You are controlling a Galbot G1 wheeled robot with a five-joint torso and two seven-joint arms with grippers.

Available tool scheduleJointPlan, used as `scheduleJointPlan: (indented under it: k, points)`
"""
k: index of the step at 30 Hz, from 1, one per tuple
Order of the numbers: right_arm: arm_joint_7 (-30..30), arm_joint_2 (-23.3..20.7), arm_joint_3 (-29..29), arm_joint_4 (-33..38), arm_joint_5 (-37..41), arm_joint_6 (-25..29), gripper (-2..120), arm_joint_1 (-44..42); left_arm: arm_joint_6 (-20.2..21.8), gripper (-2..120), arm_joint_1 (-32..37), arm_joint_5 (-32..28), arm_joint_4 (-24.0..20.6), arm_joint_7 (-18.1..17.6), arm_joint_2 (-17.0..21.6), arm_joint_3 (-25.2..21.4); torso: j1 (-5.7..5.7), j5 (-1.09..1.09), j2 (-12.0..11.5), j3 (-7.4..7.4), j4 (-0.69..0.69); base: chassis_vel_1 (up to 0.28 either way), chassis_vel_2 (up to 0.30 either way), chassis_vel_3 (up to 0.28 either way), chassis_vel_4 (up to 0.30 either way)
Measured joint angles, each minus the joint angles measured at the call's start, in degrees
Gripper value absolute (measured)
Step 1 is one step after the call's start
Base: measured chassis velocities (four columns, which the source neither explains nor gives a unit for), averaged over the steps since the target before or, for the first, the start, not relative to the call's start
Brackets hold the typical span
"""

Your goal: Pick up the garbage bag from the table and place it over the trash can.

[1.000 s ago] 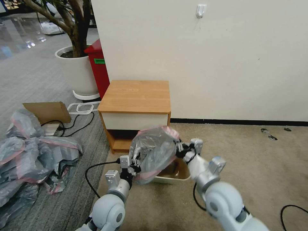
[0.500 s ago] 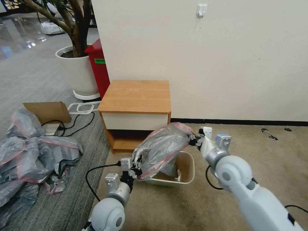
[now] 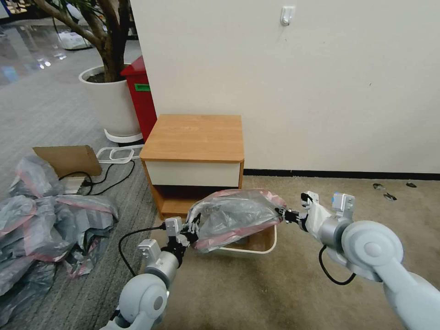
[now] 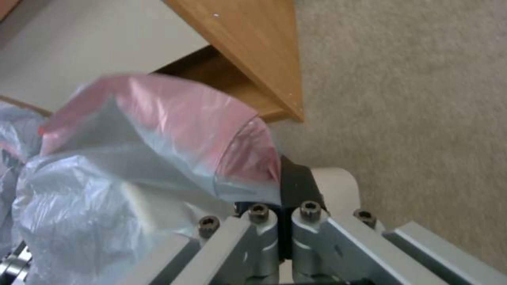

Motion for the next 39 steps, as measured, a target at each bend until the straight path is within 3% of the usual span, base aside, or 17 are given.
scheduleJointPlan:
  k: [14,30,39]
  points:
    - [1.85,0.70,1.48,0.69,0.56,0.26,2,-2.42,0.73,7,-1.21,-6.11,1.29,0.08,-0.50,-2.09,0.00,0.00,0.00,0.00,0.00,0.000,0.000,0.000,0.000]
    - [3.34,1.97,4.62,7.89,-1.93,3.45,58,-5.20,0.45,7,-2.12,-4.23,2.96,-0.66,-0.01,-2.86,0.00,-0.01,0.00,0.00,0.00,0.000,0.000,0.000,0.000]
    - [3.07,3.10,3.79,13.14,-2.72,9.17,94,-5.62,-2.21,7,-2.55,0.58,3.02,-4.53,0.37,-2.50,0.00,-0.02,0.00,0.00,-0.01,0.000,0.000,0.000,0.000]
